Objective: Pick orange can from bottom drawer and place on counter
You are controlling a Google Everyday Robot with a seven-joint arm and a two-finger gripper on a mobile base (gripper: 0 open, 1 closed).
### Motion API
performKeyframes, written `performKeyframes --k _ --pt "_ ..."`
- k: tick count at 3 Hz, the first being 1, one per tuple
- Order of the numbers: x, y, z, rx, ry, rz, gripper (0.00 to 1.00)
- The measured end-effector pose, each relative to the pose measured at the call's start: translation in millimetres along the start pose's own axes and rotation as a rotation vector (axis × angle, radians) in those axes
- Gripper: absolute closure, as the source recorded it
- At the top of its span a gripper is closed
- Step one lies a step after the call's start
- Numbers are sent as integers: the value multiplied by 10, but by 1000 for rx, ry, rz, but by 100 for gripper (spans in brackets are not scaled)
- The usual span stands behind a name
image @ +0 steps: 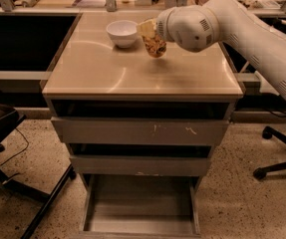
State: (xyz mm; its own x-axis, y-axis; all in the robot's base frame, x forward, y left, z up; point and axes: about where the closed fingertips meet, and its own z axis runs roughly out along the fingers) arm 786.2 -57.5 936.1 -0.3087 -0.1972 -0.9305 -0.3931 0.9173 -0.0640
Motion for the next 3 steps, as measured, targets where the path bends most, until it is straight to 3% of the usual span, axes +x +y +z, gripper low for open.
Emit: performKeyframes --k 1,3 --pt "-88 -13 -30 -11 -5 -27 100" --pt "-85 -10 -28 -11 -4 -28 58"
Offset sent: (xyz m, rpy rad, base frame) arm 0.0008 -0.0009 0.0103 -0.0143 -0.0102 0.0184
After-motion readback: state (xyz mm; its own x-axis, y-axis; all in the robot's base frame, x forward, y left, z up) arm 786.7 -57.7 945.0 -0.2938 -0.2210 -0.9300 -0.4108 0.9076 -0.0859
